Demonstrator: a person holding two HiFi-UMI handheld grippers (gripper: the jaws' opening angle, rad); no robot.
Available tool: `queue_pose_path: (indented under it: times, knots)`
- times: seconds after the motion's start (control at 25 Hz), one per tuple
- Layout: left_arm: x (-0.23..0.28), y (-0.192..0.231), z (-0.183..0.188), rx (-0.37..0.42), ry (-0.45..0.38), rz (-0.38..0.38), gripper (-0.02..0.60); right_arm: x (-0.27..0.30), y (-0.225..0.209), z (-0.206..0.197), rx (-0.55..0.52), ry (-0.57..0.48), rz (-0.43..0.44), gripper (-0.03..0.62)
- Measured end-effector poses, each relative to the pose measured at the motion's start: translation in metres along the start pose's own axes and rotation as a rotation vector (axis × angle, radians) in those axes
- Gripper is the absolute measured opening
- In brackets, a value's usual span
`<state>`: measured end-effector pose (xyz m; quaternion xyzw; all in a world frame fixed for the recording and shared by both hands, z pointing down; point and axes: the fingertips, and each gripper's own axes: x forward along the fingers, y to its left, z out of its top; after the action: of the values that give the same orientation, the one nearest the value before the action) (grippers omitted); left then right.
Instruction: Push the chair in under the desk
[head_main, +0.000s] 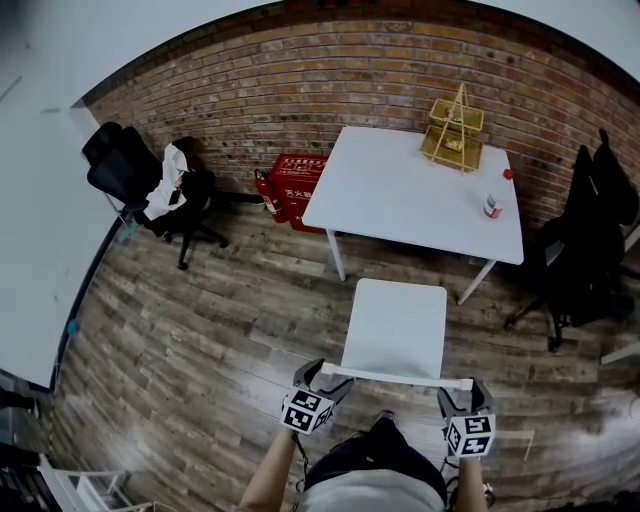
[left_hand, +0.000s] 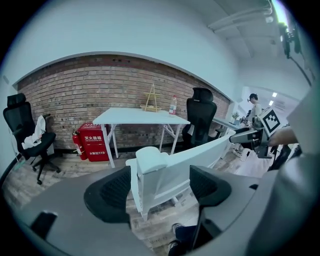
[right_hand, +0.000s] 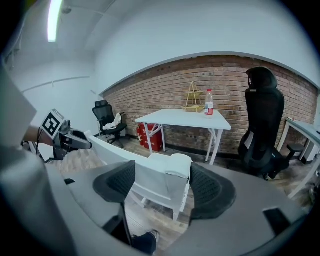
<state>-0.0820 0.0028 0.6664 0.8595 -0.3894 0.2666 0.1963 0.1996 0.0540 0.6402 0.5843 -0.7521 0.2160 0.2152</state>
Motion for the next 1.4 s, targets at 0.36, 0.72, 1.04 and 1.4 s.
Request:
queue_pose_path:
  times: [0.36, 0.72, 1.04, 1.4]
  knots:
    - [0.009, -0.003, 0.001, -0.021, 0.004, 0.006, 0.356, 0.000, -0.003, -0.002, -0.008, -0.007, -0.002, 0.331]
    - [0.009, -0.001, 0.002, -0.032, -0.002, 0.033, 0.356, 0.000, -0.003, -0.001, -0.009, -0.020, -0.014, 0.331]
    - [0.011, -0.003, 0.003, -0.035, -0.006, 0.043, 0.356, 0.003, -0.006, -0.004, -0.008, -0.005, -0.004, 0.331]
    - [0.022, -0.004, 0.012, -0.046, -0.011, 0.057, 0.356, 0.009, -0.019, 0.011, -0.012, -0.014, 0.000, 0.331]
